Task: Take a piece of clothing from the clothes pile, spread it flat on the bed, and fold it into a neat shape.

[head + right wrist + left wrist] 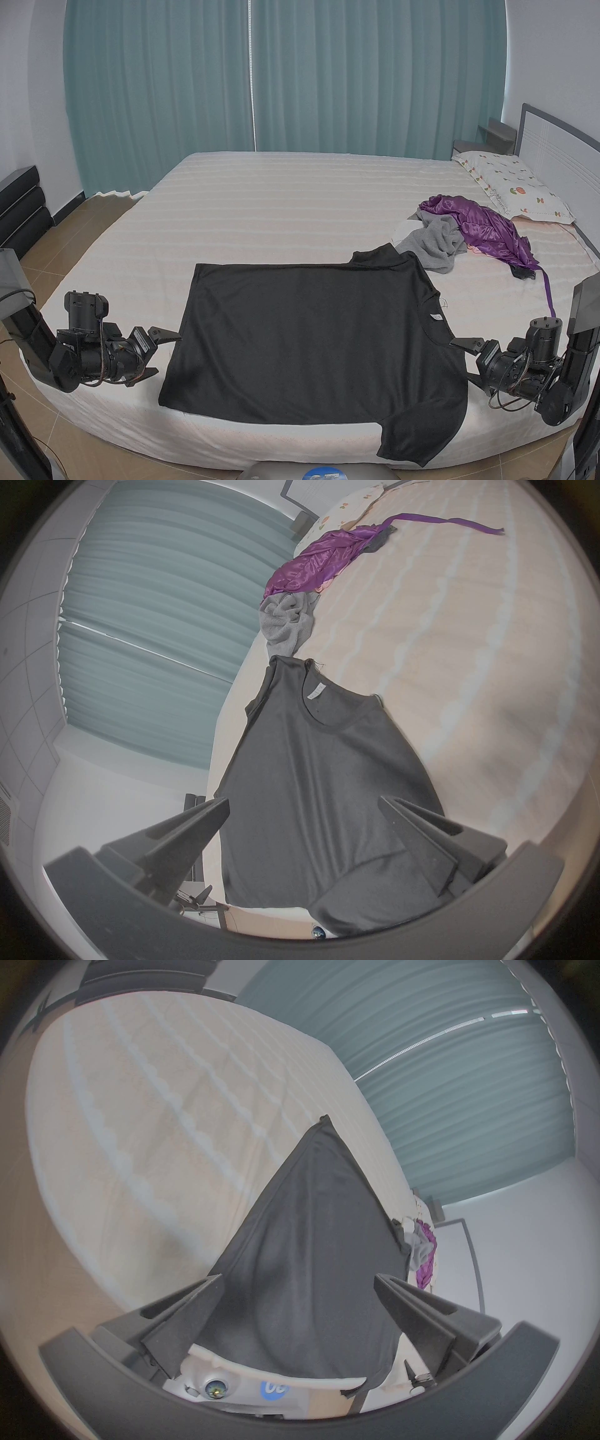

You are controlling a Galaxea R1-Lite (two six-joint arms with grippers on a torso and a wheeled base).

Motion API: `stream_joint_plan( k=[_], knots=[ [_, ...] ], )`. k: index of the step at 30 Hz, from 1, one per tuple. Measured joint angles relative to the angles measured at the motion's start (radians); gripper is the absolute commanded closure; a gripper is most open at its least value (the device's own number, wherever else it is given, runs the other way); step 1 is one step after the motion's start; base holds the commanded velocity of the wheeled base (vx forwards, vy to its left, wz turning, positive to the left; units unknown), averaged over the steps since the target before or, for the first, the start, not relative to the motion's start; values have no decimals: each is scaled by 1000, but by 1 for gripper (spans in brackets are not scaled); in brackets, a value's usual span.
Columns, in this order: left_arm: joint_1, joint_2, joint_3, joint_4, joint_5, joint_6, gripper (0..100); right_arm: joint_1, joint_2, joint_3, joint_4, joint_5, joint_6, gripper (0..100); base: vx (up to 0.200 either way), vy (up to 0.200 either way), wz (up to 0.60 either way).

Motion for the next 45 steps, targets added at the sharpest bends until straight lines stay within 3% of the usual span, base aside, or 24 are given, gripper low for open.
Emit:
stream_joint_plan(
  k=[10,18,45],
  knots=[
    [-4,0,71,5,-30,114,0,0,-9,17,0,3,1,0,0,0,0],
    [-30,36,108,2,-18,290,0,3,-5,21,-1,3,2,0,0,0,0],
    [-79,109,111,5,19,302,0,11,20,30,-26,3,3,0,0,0,0]
  ],
)
